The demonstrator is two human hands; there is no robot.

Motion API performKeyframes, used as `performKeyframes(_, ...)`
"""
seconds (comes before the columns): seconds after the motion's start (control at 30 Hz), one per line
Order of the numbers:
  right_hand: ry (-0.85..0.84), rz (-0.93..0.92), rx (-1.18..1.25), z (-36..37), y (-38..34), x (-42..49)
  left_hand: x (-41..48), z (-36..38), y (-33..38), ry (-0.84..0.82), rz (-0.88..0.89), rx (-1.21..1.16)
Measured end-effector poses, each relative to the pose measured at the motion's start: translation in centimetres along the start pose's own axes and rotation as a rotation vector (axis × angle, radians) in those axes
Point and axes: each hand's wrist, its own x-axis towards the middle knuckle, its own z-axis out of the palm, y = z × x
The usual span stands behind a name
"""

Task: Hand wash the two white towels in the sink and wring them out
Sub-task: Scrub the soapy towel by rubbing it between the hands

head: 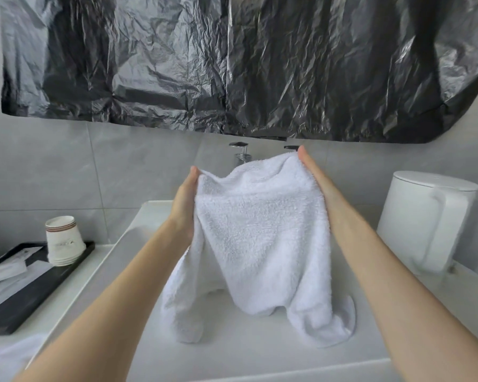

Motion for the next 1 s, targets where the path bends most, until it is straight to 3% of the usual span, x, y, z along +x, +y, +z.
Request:
performKeyframes(0.13,-0.036,0.018,0.03,3.1,1.1,-0.1,0.3,1.0,-1.1,0.074,0.069,-0.062)
performKeyframes(0.27,0.035,-0.306,-0.096,8.4,4.1,-0.6,0.0,2.9,-2.8,0.154,0.055,-0.06)
performKeyframes(0.33,0.158,-0.411,-0.172,8.4,4.4,-0.1,-0.3,3.7,-3.6,0.134,0.05,0.028)
performKeyframes(0.43,0.397,-0.413,-0.181,7.1,4.3,0.8,-0.4,4.5,-4.0,0.042,-0.004,0.122)
performKeyframes(0.57,0.142,-0.531,-0.32,8.0,6.0,0.3,0.3,3.3,-2.8,0.077,0.019,0.164)
performKeyframes(0.67,0.169,-0.355,-0.501,6.1,5.3,1.7,0.1,1.7,-1.6,-0.035,-0.023,0.161)
performKeyframes(0.77,0.159,-0.213,-0.826,3.0,4.7,1.8,0.9,0.1,0.4,0.014,0.02,0.054)
performKeyframes(0.93,-0.38,-0.108,-1.036,1.6,3.8,0.8,0.4,-2.3,2.3,0.095,0.04,-0.012)
performKeyframes(1.0,-0.413,-0.153,-1.163,1.7,4.5,0.7,-0.2,-3.0,2.6,0.143,0.038,0.001)
